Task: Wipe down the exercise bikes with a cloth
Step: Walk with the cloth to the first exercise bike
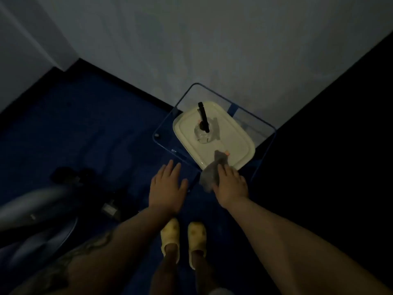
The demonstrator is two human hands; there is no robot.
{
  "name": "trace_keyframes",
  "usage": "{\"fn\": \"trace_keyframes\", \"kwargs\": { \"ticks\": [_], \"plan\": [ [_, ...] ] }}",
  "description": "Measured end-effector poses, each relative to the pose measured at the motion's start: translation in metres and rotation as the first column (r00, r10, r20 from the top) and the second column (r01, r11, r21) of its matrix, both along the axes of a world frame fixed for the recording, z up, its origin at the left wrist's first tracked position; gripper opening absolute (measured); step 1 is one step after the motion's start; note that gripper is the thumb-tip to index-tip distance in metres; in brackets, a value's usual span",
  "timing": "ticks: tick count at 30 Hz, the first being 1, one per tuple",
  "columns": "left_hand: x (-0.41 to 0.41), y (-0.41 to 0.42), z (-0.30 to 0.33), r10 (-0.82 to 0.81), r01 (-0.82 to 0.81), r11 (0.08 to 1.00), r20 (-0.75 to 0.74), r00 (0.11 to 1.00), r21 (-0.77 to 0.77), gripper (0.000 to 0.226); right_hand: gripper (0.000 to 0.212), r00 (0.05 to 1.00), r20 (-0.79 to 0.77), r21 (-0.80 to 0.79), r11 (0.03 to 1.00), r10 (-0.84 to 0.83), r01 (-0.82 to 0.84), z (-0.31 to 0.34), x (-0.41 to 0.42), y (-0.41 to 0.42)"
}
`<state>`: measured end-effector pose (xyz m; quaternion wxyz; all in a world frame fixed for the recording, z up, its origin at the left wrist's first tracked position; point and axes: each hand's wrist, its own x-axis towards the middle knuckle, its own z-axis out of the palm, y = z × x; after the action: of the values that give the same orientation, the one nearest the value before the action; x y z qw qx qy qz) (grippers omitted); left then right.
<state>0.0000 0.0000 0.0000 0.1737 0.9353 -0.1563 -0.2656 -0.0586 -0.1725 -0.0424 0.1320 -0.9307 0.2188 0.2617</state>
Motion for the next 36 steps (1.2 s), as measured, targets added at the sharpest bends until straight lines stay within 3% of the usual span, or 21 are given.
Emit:
{"fn": "trace_keyframes", "kwargs": {
  "ticks": [3, 7, 12, 15, 19, 26, 31, 36],
  "plan": [
    [0.0, 0.001, -0.024, 0.039, -0.04, 0.998, -0.035, 0.999, -0.039, 0.058, 0.056, 0.996, 0.036, -0.006, 0.997, -0.077, 0.078, -0.032, 0.016, -0.005],
    [-0.017, 0.018, -0.047, 0.1, -0.102, 0.994, -0.102, 0.99, -0.023, 0.058, 0.021, 0.998, 0.067, -0.09, 0.996, -0.021, 0.027, -0.045, 0.02, -0.002],
    [-0.024, 0.035, -0.041, 0.198, -0.196, 0.98, -0.12, 0.973, 0.031, 0.057, 0.015, 0.994, 0.099, -0.075, 0.996, -0.035, 0.042, -0.029, 0.024, 0.001],
    [-0.026, 0.047, -0.022, 0.289, -0.292, 0.956, -0.094, 0.953, -0.012, 0.057, 0.007, 0.952, 0.3, -0.066, 0.997, 0.058, -0.04, -0.002, 0.02, 0.012],
    [-0.043, 0.079, 0.01, 0.44, -0.444, 0.895, -0.07, 0.895, -0.052, 0.056, 0.016, 0.809, 0.541, -0.024, 0.966, 0.229, -0.257, 0.035, 0.013, 0.046],
    [-0.117, 0.179, 0.056, 0.786, -0.779, 0.613, -0.002, 0.619, -0.133, 0.054, 0.012, 0.688, 0.583, 0.098, 0.804, 0.432, -0.587, 0.088, 0.01, 0.153],
    [-0.199, 0.256, 0.075, 0.942, -0.924, 0.336, 0.047, 0.333, -0.182, 0.052, 0.009, 0.545, 0.617, 0.178, 0.573, 0.568, -0.8, 0.104, -0.021, 0.251],
    [-0.307, 0.319, 0.084, 0.995, -0.973, 0.08, 0.07, 0.066, -0.215, 0.052, 0.009, 0.385, 0.623, 0.184, 0.351, 0.681, -0.918, 0.118, -0.084, 0.356]
  ]
}}
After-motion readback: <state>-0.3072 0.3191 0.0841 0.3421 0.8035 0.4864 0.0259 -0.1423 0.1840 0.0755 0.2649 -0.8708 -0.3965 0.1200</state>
